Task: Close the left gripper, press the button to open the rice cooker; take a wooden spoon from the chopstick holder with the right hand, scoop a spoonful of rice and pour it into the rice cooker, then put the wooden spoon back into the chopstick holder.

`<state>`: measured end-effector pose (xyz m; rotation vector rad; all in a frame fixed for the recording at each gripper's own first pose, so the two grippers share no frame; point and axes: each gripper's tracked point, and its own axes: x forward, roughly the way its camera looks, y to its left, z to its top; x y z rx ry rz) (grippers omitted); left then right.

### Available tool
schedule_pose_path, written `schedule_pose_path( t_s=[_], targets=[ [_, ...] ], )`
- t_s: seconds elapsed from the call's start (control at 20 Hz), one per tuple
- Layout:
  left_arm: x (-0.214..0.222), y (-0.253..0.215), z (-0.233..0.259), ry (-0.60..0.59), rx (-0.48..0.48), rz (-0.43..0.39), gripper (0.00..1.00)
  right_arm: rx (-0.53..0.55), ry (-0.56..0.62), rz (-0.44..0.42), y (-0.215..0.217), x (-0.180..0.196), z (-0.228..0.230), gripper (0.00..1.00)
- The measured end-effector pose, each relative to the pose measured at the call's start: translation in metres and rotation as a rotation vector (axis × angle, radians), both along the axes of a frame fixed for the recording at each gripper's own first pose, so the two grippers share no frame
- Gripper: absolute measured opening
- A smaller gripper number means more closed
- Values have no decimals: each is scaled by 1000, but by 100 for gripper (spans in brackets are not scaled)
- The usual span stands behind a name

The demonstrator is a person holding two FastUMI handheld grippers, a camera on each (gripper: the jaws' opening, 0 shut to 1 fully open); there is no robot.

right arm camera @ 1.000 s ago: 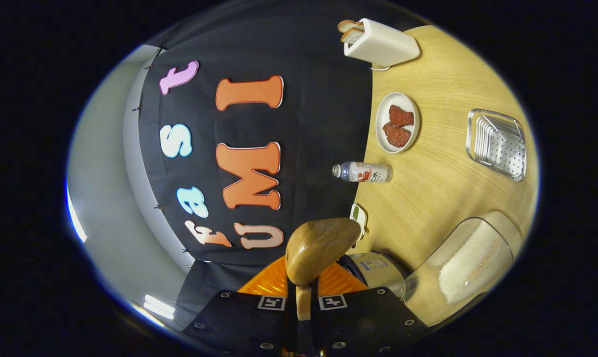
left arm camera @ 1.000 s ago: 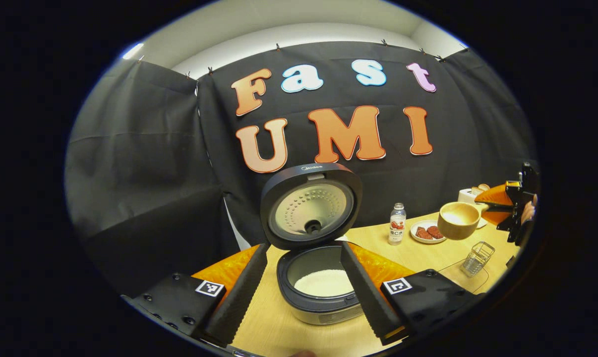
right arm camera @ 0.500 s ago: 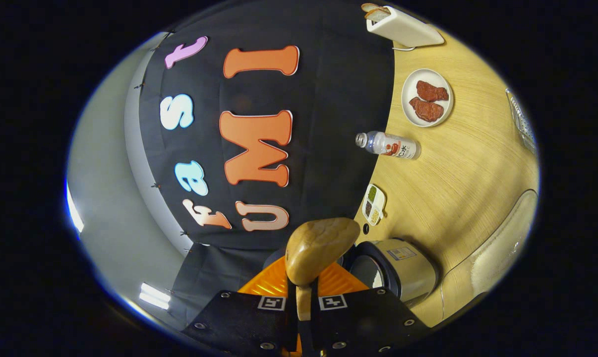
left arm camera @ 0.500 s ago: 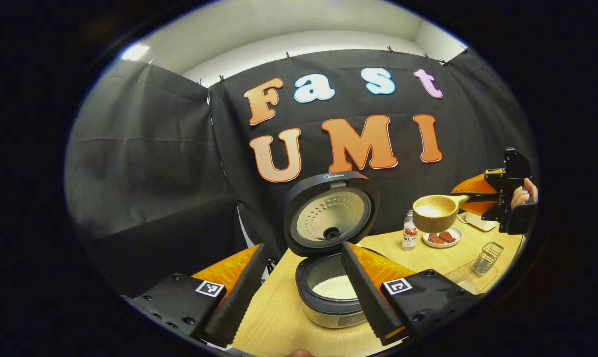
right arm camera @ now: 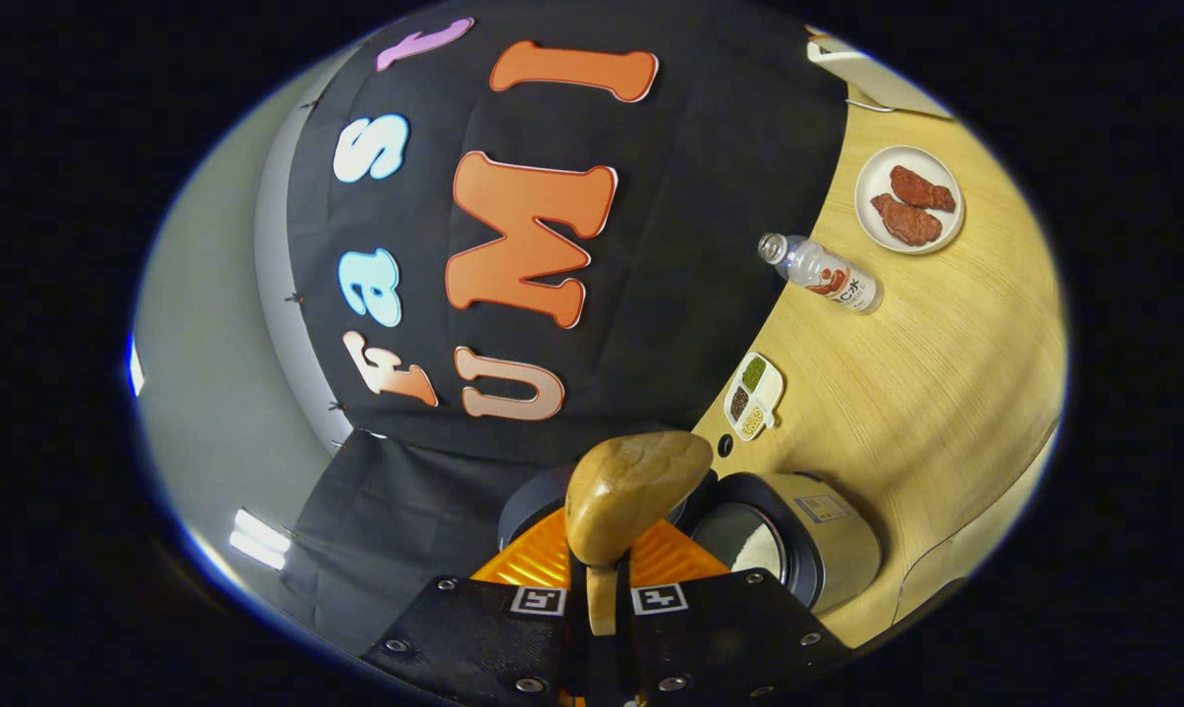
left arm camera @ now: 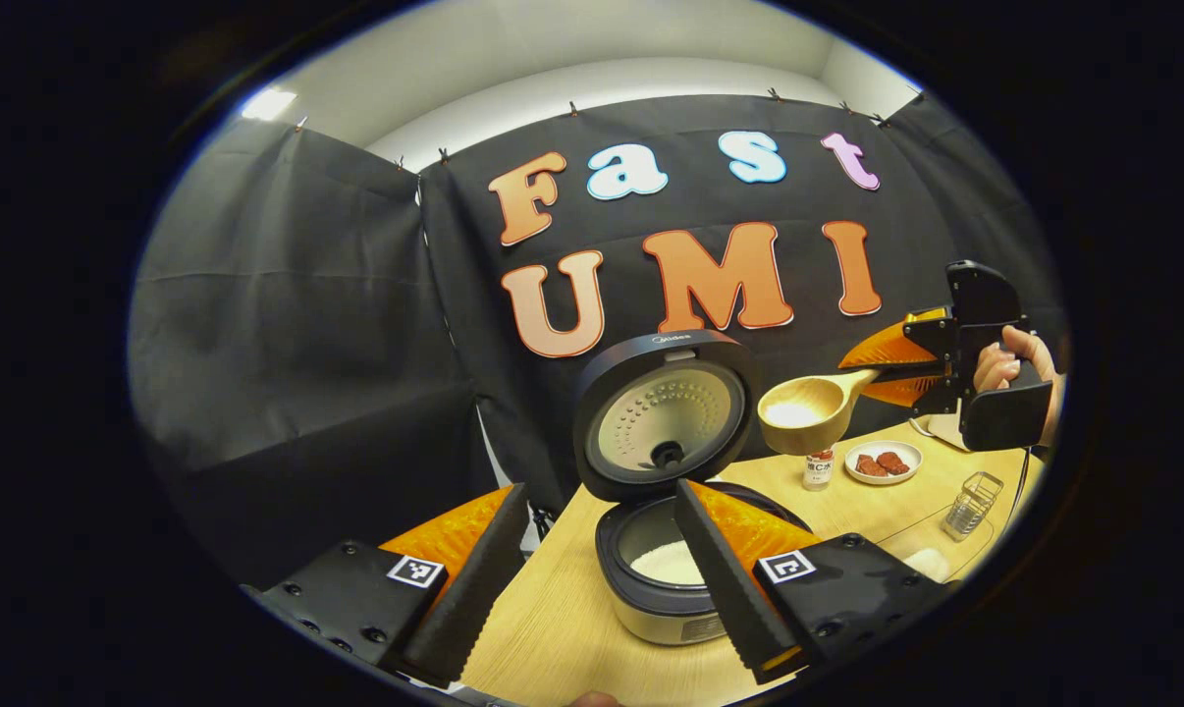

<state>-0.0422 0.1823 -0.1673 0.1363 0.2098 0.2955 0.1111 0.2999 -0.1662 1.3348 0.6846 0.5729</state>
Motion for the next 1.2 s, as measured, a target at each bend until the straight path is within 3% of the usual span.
schedule_pose_path(
  t_s=[0.1,0.8,0.85,0.9,1.0,1.05,1.15,1.2],
  targets=[
    [-8,8,-2,8,5,15,100,-56,-25,13,10,0,-2,10],
    [-11,28,-18,69,33,52,100,-657,-468,113,83,4,4,10],
    [-11,29,-20,71,34,53,94,-687,-498,125,88,3,5,10],
    [-11,29,-20,72,34,55,100,-705,-520,130,91,3,6,10],
    [-11,31,-19,73,35,59,94,-730,-558,137,97,4,12,10],
    [-10,32,-21,74,36,62,100,-743,-574,139,97,4,12,10],
    [-11,34,-22,76,33,67,94,-764,-605,138,98,3,17,10],
    [-12,34,-21,77,32,68,100,-770,-620,138,100,1,19,10]
  ],
)
